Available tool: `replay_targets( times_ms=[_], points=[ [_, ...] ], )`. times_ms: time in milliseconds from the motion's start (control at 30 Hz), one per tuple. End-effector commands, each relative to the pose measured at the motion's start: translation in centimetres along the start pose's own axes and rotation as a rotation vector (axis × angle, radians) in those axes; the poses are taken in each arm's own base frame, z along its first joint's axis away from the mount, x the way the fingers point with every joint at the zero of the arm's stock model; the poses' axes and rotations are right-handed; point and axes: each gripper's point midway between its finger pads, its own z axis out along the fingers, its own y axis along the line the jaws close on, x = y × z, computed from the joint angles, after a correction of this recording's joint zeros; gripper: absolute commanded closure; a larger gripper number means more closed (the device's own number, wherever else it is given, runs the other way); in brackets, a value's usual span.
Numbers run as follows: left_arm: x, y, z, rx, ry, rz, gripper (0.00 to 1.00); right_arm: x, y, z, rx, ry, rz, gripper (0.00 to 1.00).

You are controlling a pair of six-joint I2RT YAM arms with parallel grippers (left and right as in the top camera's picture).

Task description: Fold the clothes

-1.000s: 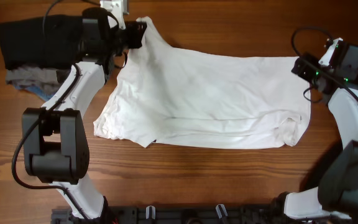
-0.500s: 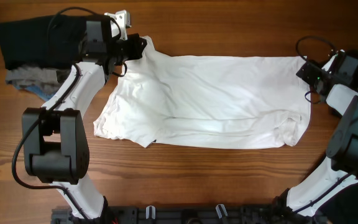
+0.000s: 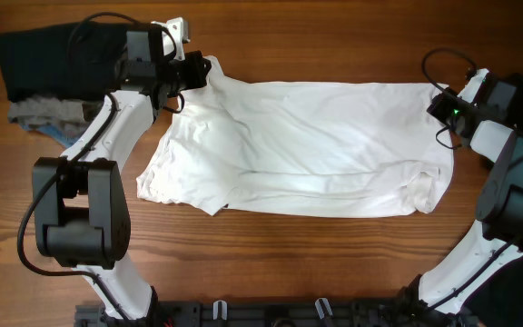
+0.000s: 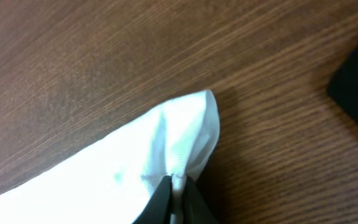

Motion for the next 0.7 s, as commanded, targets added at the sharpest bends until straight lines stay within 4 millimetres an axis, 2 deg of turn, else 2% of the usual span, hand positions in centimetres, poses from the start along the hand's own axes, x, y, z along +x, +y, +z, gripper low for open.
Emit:
replay_targets(
  times_ms=[0,67,133,200,267,333,367,433,467,533,600,667],
  points=[
    [-0.3,0.2,-0.1,-0.008,-0.009,0.024,0.96,-3.3,0.0,-3.7,-0.027,-0.069,0.067,0.96],
    [-0.4,-0.1,-0.4,-0.004,-0.011,0.026,0.96,-5.5,1.2,-6.7,-0.083,-0.116,0.060,0.96],
    [-0.5,-0.3,-1.0,-0.007,-0.009,0.024,0.96,-6.2,1.8,-9.2,-0.084,-0.125,0.067,0.96],
    [-0.5,0.4,-2.1,-0.046,0.000,0.006,0.96,-5.4,1.4,-10.7,-0.049,-0.083,0.148,0.96],
    [0.0,1.8,-3.1,-0.106,0.023,-0.026,0.96,-4.3,0.9,-11.2,-0.024,-0.040,0.204,0.96],
    [1.6,2.8,-3.8,-0.136,0.090,-0.071,0.96,-2.9,0.6,-11.3,-0.005,0.015,0.226,0.96],
    [3.6,3.2,-4.2,-0.160,0.166,-0.109,0.96,-1.7,0.1,-11.3,0.025,0.056,0.246,0.96],
    [6.2,4.0,-4.9,-0.208,0.264,-0.154,0.96,-0.9,-0.1,-11.4,0.041,0.086,0.258,0.96],
    [7.3,4.3,-5.4,-0.237,0.308,-0.172,0.86,-0.9,-0.1,-11.4,0.041,0.087,0.259,0.96],
    [7.1,4.2,-5.4,-0.233,0.299,-0.169,0.42,-1.0,-0.1,-11.4,0.040,0.083,0.257,0.96],
    [6.2,4.2,-5.1,-0.224,0.267,-0.141,0.28,-1.0,-0.1,-11.4,0.040,0.082,0.258,0.96],
    [6.0,4.2,-4.8,-0.220,0.261,-0.057,0.22,-1.3,-0.1,-11.4,0.037,0.071,0.253,0.96]
  ],
)
